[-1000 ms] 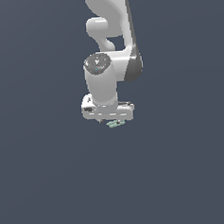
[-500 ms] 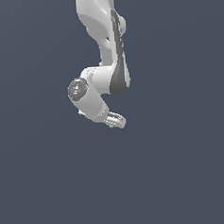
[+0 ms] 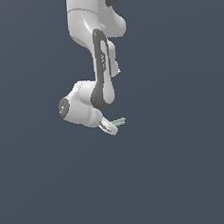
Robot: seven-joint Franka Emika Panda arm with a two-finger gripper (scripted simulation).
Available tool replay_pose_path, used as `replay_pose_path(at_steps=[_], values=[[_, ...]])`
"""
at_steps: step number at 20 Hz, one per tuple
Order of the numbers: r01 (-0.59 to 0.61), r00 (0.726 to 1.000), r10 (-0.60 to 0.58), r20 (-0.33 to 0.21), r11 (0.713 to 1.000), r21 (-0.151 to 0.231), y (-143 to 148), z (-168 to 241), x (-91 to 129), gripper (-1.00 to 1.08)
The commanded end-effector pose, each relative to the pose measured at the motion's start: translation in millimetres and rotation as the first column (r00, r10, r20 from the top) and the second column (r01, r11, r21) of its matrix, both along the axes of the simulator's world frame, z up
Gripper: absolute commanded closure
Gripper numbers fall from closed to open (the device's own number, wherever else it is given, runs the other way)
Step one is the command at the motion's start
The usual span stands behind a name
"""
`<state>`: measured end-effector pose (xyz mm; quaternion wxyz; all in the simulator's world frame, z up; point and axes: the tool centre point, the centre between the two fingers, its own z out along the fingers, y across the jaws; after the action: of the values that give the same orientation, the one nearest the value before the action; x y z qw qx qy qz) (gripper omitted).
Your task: Pick up the object and move it to a goal position.
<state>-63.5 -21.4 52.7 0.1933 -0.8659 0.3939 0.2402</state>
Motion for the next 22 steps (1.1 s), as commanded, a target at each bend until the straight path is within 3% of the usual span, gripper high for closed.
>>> replay_pose_path(at_steps=[1,5,10,22], values=[[0.071,0.996,-0.069,-0.051,0.996,0.044,2,-7,-4,-0.60],[0.155,0.983,-0.144,-0.113,0.984,0.092,4,-15,-9,-0.60],[0.216,0.967,-0.195,-0.161,0.968,0.125,6,-20,-11,-0.60],[0.229,0.963,-0.206,-0.172,0.965,0.130,20,-35,-17,-0.60]])
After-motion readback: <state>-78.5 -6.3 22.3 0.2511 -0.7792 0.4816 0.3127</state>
